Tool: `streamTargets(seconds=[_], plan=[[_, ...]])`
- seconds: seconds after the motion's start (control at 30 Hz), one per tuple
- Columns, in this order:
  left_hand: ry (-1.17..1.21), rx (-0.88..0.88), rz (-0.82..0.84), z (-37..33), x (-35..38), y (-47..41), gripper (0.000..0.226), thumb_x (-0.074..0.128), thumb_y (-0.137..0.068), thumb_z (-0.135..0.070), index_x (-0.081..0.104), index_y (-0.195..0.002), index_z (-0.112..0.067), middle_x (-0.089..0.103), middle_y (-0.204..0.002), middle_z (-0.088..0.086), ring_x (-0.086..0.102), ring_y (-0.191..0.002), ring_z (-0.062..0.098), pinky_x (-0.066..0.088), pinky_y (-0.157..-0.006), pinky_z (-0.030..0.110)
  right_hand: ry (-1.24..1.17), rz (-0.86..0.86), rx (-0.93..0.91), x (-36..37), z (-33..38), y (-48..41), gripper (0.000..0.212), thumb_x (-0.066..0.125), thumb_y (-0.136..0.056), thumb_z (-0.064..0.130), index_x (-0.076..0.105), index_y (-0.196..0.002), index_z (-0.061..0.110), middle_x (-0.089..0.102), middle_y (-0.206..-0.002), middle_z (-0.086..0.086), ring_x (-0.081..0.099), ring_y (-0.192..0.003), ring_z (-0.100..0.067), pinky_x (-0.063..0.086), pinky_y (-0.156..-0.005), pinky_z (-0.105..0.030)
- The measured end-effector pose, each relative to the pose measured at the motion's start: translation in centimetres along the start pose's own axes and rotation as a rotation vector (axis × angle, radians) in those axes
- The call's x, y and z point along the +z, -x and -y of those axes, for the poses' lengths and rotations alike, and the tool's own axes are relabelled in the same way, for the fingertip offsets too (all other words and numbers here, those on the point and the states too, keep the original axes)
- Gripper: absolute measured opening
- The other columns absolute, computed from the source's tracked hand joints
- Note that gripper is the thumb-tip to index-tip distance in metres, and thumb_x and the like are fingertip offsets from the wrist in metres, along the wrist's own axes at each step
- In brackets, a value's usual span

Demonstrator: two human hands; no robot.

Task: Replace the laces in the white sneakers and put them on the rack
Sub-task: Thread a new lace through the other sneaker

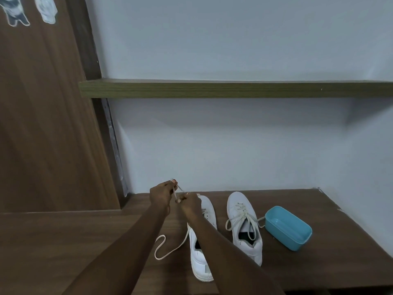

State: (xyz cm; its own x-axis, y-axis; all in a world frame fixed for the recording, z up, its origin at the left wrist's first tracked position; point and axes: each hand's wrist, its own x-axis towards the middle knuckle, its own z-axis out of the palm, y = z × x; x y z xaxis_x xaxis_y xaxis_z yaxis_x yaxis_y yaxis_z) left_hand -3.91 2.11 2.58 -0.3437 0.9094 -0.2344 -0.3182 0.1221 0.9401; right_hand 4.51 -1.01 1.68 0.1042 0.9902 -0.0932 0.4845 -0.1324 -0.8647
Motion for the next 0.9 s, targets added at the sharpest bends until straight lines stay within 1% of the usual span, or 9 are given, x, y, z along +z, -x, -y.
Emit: streamTargets(seconds=[0.1,0.2,0.3,0.47,0.57,0.63,0.7,0.8,0.9], plan=[[0.026,0.028,0.012,-0.9,-0.1,-0.3,0.02,0.067,-0.084,-0.002,0.066,-0.102,0.007,0.068,-0.08,0.009,0.066,-0.061,0.009,0.056,-0.069,0.023,0.344,0.041,-0.05,0.5,-1.8,0.6,0.029,0.042,-0.095,0.012,0.063,-0.111,-0.001,0.063,-0.118,-0.016,0.059,-0.111,-0.029,0.048,-0.089,-0.032],[0.015,0.084,-0.017,-1.9,0.0,-0.6,0.018,0.068,-0.083,-0.001,0.067,-0.1,0.005,0.068,-0.081,0.01,0.068,-0.058,0.009,0.056,-0.076,0.029,0.613,0.172,-0.108,0.4,-3.6,1.5,0.029,0.042,-0.096,0.009,0.056,-0.12,0.001,0.058,-0.123,-0.017,0.055,-0.117,-0.031,0.046,-0.095,-0.036],[0.002,0.123,-0.05,-2.6,0.0,-0.6,0.011,0.069,-0.082,-0.001,0.069,-0.093,0.003,0.069,-0.08,0.01,0.069,-0.072,0.02,0.056,-0.081,0.034,0.841,0.211,-0.178,0.2,-4.2,2.2,0.03,0.044,-0.094,0.008,0.055,-0.121,0.002,0.059,-0.123,-0.016,0.056,-0.117,-0.032,0.041,-0.099,-0.038],[-0.124,0.121,-0.026,-2.0,-0.5,-0.9,0.004,0.076,-0.077,-0.011,0.073,-0.078,-0.009,0.067,-0.07,0.006,0.065,-0.076,0.025,0.054,-0.088,0.038,0.411,0.046,-0.126,0.0,-1.1,0.6,0.032,0.039,-0.099,0.019,0.06,-0.12,0.006,0.061,-0.123,-0.012,0.054,-0.119,-0.028,0.041,-0.098,-0.034],[-0.145,0.09,0.043,-1.6,-0.5,-0.2,0.018,0.075,-0.076,-0.013,0.072,-0.087,0.001,0.06,-0.065,0.007,0.054,-0.061,0.016,0.049,-0.061,0.021,-0.046,0.023,-0.121,-0.3,1.9,-0.1,0.027,0.049,-0.097,0.019,0.067,-0.115,0.01,0.07,-0.105,-0.007,0.062,-0.1,-0.02,0.041,-0.084,-0.021],[-0.117,0.034,0.103,-1.7,-0.4,0.4,0.01,0.07,-0.079,-0.006,0.067,-0.074,0.002,0.059,-0.059,0.007,0.055,-0.047,0.008,0.043,-0.042,0.013,-0.224,0.011,-0.066,-0.2,2.7,-0.3,0.02,0.054,-0.094,0.02,0.07,-0.105,0.012,0.069,-0.089,-0.005,0.061,-0.08,-0.016,0.043,-0.075,-0.022],[-0.108,0.01,0.111,-1.8,-0.3,0.5,0.013,0.07,-0.08,-0.005,0.062,-0.069,-0.002,0.057,-0.053,0.003,0.055,-0.042,0.007,0.039,-0.038,0.011,-0.361,-0.004,0.007,0.1,2.4,-0.4,0.013,0.057,-0.091,0.017,0.068,-0.085,0.016,0.066,-0.075,-0.003,0.058,-0.068,-0.014,0.045,-0.07,-0.024],[-0.115,0.036,0.069,-1.9,-0.6,-0.1,0.009,0.073,-0.076,-0.007,0.067,-0.071,-0.003,0.063,-0.066,0.007,0.059,-0.063,0.015,0.042,-0.049,0.018,-0.267,0.0,-0.016,0.2,1.5,-0.5,0.031,0.05,-0.086,0.003,0.058,-0.062,0.021,0.065,-0.076,-0.003,0.058,-0.071,-0.015,0.043,-0.071,-0.023],[-0.123,0.061,0.057,-2.1,-0.9,-0.6,0.01,0.071,-0.079,-0.009,0.071,-0.083,0.0,0.069,-0.082,0.012,0.065,-0.077,0.02,0.046,-0.061,0.022,0.169,0.138,-0.118,0.7,-0.1,-0.1,0.025,0.045,-0.088,0.003,0.065,-0.076,0.01,0.067,-0.099,-0.012,0.061,-0.096,-0.022,0.043,-0.082,-0.026]])
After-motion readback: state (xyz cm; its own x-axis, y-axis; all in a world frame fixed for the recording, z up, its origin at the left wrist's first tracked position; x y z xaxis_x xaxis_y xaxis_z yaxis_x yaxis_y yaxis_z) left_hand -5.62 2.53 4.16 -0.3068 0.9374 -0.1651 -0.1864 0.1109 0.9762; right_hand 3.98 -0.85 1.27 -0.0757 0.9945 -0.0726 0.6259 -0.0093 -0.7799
